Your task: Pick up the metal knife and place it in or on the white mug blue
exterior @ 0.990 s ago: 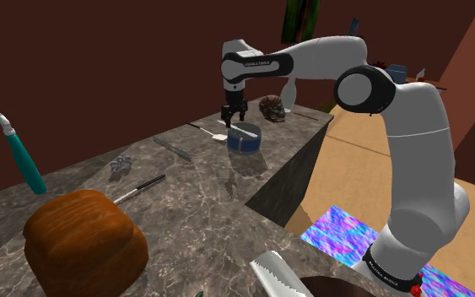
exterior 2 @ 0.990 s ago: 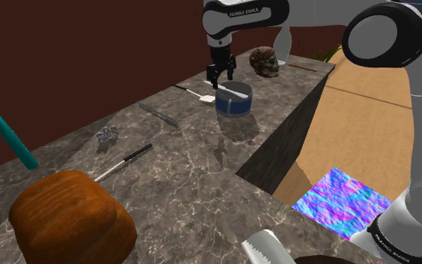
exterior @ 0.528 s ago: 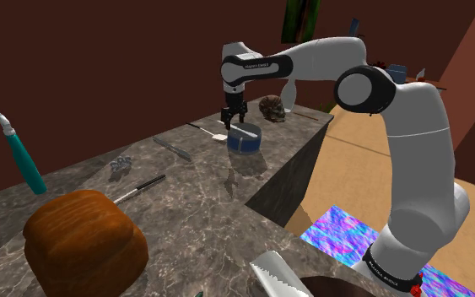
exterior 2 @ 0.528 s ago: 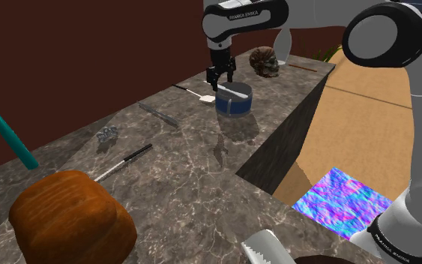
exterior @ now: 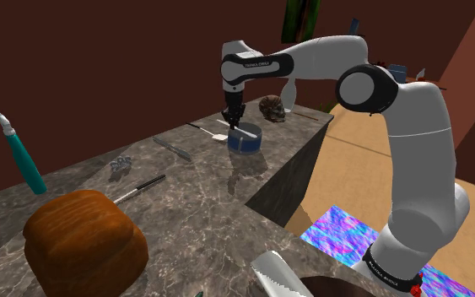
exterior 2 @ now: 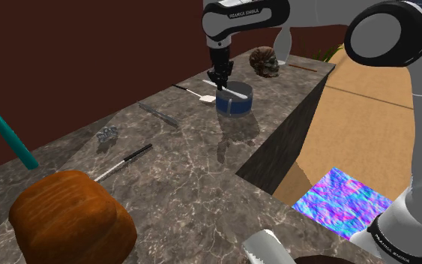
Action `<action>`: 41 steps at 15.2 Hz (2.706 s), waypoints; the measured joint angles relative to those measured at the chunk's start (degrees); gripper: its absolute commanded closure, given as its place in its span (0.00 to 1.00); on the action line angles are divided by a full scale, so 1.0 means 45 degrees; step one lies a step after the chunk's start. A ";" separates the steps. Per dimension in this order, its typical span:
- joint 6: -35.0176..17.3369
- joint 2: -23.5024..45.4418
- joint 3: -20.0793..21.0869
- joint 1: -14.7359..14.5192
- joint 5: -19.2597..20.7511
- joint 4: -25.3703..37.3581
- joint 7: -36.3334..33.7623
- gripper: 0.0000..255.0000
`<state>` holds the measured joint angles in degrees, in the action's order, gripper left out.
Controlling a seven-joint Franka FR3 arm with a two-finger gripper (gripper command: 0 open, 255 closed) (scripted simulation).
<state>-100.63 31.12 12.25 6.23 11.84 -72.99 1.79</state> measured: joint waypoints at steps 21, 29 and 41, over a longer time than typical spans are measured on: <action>0.2343 -0.0761 -0.0047 0.0250 -0.0160 0.1524 0.0631 1.00; 0.0969 -0.1702 -0.0060 0.0615 -0.0308 -0.0781 0.0682 1.00; -0.0680 -0.1621 -0.0092 0.0697 -0.0246 -0.2364 0.0488 1.00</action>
<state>-103.68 23.83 11.84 9.36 10.73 -83.63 3.99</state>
